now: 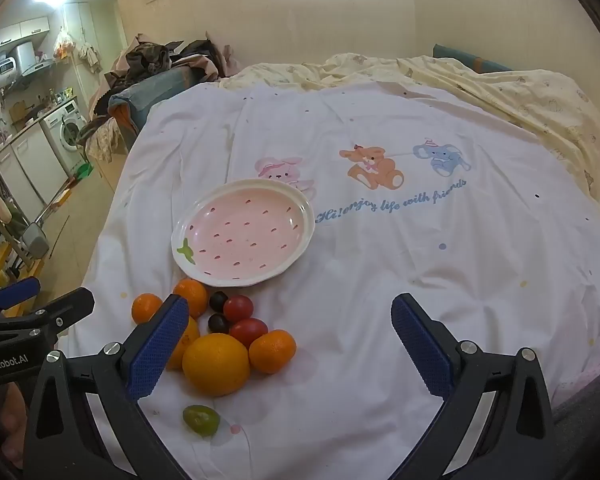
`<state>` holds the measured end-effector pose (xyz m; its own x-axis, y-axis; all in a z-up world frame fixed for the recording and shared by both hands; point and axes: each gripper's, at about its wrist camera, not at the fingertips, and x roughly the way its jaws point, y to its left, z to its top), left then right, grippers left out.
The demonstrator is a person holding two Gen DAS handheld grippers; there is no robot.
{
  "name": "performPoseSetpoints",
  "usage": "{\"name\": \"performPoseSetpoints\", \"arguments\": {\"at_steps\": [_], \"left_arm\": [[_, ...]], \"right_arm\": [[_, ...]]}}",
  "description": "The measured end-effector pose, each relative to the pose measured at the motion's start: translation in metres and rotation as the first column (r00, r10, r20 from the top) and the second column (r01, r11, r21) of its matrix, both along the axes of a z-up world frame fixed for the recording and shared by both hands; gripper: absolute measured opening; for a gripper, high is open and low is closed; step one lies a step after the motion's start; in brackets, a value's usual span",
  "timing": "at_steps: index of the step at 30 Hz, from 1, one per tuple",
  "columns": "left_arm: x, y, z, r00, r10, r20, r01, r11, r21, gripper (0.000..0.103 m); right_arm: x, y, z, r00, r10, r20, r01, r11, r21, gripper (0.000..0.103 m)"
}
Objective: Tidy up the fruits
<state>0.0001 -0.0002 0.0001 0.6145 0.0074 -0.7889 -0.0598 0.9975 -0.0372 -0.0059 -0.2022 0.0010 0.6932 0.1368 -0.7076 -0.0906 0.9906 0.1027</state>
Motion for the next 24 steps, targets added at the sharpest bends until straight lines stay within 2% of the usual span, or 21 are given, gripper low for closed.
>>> {"name": "performPoseSetpoints", "arguments": {"at_steps": [24], "left_arm": [[0.0007, 0.0047, -0.0007, 1.000, 0.016, -0.005, -0.016, 1.000, 0.006, 0.103]], "right_arm": [[0.0001, -0.0009, 0.0012, 1.000, -0.011, 0.001, 0.011, 1.000, -0.010, 0.103]]}}
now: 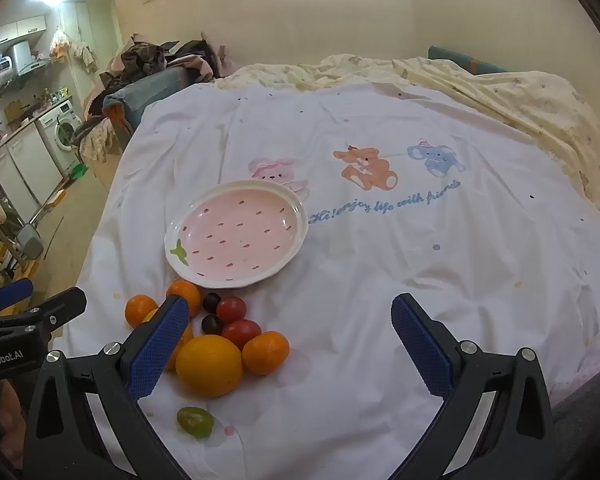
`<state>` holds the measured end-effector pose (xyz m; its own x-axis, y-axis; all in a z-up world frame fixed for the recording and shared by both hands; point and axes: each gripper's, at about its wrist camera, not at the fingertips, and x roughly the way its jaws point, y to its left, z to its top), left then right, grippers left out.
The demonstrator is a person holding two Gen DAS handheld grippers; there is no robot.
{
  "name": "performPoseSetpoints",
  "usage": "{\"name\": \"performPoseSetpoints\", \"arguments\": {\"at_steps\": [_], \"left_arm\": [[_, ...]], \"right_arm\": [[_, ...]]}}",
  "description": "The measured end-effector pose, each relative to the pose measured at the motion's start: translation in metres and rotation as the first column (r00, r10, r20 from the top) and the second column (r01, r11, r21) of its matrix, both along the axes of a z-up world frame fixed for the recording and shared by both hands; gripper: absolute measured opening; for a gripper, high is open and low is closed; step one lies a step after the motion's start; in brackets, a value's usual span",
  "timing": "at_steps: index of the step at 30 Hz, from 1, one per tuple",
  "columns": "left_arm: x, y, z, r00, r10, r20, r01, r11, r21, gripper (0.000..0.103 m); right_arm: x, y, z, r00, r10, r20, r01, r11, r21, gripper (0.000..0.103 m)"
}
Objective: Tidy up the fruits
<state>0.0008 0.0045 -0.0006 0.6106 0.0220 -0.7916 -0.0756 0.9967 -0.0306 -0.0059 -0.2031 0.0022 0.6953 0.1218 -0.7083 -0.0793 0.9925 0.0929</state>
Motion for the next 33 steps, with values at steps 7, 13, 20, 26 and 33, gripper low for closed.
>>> {"name": "performPoseSetpoints", "arguments": {"at_steps": [7, 13, 20, 26, 33], "left_arm": [[-0.0009, 0.0003, -0.0006, 1.000, -0.001, 0.000, 0.001, 1.000, -0.002, 0.103], [-0.0009, 0.0003, -0.0007, 1.000, 0.000, 0.000, 0.000, 1.000, -0.002, 0.103], [-0.0002, 0.0001, -0.0019, 1.000, 0.001, -0.001, -0.001, 1.000, -0.002, 0.103], [-0.0020, 0.0019, -0.0033, 1.000, 0.003, 0.002, -0.003, 1.000, -0.002, 0.103], [-0.0020, 0.0013, -0.0022, 1.000, 0.001, 0.002, -0.001, 1.000, 0.000, 0.103]], "right_arm": [[0.0002, -0.0003, -0.0003, 1.000, -0.001, 0.000, 0.001, 1.000, 0.003, 0.103], [-0.0001, -0.0005, -0.0005, 1.000, 0.001, 0.001, -0.001, 1.000, -0.002, 0.103], [0.0006, -0.0028, 0.0012, 1.000, -0.002, 0.000, 0.002, 1.000, 0.002, 0.103], [0.0000, -0.0005, 0.0000, 1.000, -0.003, -0.001, 0.003, 1.000, 0.002, 0.103], [-0.0004, -0.0002, 0.0018, 1.000, -0.007, -0.003, 0.007, 1.000, 0.006, 0.103]]}}
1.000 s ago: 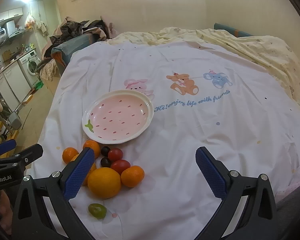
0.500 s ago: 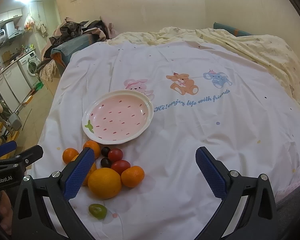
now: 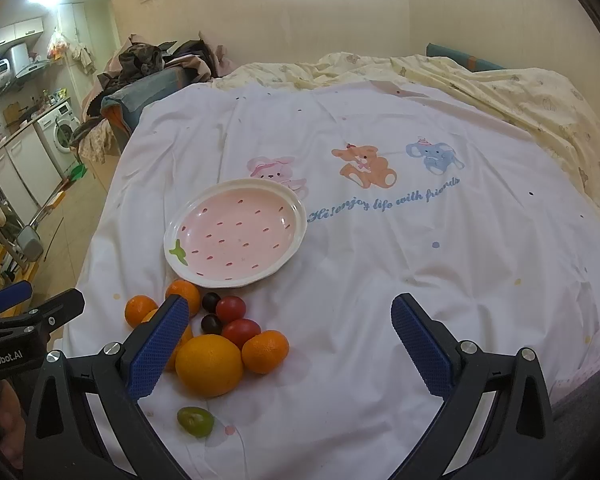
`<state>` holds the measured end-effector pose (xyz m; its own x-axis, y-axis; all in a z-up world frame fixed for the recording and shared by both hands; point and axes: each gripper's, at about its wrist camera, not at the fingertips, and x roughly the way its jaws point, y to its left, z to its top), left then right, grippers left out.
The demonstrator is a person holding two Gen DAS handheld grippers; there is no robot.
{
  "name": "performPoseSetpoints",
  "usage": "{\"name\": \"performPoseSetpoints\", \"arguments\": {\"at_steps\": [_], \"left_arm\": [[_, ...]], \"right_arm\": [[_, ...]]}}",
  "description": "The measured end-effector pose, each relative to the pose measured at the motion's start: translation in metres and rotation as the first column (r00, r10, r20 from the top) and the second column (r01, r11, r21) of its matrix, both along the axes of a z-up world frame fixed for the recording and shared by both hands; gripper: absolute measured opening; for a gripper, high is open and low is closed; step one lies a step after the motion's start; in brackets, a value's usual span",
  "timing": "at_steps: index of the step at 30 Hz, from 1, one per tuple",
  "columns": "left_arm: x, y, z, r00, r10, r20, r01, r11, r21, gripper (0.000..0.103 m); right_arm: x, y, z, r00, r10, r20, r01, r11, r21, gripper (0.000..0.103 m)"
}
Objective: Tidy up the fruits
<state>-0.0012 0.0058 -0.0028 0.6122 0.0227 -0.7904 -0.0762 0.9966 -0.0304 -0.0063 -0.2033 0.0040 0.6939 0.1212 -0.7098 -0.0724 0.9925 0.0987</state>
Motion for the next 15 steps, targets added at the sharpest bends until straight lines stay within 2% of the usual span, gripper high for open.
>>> {"name": "performPoseSetpoints", "arguments": {"at_steps": [15], "left_arm": [[0.0004, -0.0004, 0.0032, 1.000, -0.003, 0.002, 0.003, 1.000, 0.001, 0.103]], "right_arm": [[0.0001, -0.0002, -0.0018, 1.000, 0.002, 0.000, -0.002, 1.000, -0.001, 0.103]]}}
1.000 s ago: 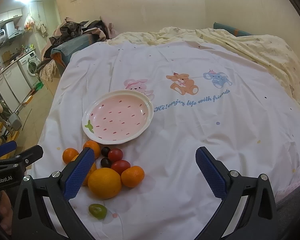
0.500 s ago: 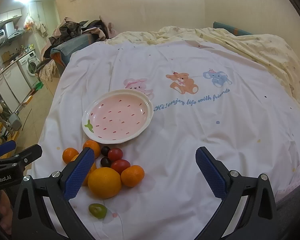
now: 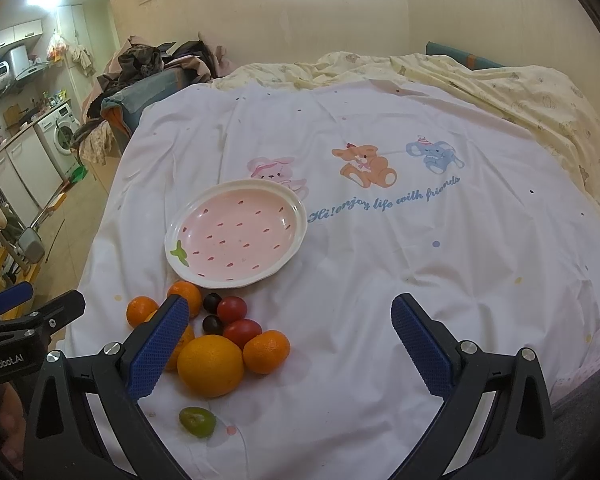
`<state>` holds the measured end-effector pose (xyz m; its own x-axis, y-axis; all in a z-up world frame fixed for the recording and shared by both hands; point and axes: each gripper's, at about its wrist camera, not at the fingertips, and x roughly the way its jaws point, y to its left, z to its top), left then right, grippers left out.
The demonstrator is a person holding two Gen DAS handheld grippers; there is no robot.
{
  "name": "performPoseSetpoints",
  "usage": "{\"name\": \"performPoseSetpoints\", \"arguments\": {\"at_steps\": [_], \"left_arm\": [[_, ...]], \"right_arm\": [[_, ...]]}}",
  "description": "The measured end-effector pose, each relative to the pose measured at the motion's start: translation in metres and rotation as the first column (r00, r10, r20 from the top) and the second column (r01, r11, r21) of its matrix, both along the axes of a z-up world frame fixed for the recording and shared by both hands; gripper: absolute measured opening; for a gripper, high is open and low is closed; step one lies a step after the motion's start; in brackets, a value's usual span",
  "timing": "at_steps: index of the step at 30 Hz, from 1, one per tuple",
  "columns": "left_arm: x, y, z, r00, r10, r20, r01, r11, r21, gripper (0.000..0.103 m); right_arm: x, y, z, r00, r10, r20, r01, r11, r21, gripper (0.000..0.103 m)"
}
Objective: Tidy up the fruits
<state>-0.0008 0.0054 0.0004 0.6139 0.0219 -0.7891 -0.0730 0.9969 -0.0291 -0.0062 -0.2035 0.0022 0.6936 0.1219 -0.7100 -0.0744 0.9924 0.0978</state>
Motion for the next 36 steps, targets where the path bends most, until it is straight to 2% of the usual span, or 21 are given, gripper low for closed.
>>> {"name": "performPoseSetpoints", "arguments": {"at_steps": [26, 32, 36], "left_arm": [[0.001, -0.001, 0.000, 1.000, 0.001, 0.000, -0.001, 1.000, -0.005, 0.103], [0.002, 0.001, 0.000, 1.000, 0.016, -0.011, -0.016, 1.000, -0.021, 0.103], [0.003, 0.005, -0.002, 0.999, 0.033, -0.025, -0.034, 0.999, -0.033, 0.103]], "right_arm": [[0.000, -0.001, 0.001, 1.000, 0.000, -0.009, 0.000, 1.000, 0.015, 0.103], [0.009, -0.011, -0.007, 0.992, 0.032, -0.119, -0.014, 0.989, 0.146, 0.103], [0.024, -0.026, -0.025, 0.956, 0.091, -0.278, 0.002, 0.948, 0.317, 0.103]]}}
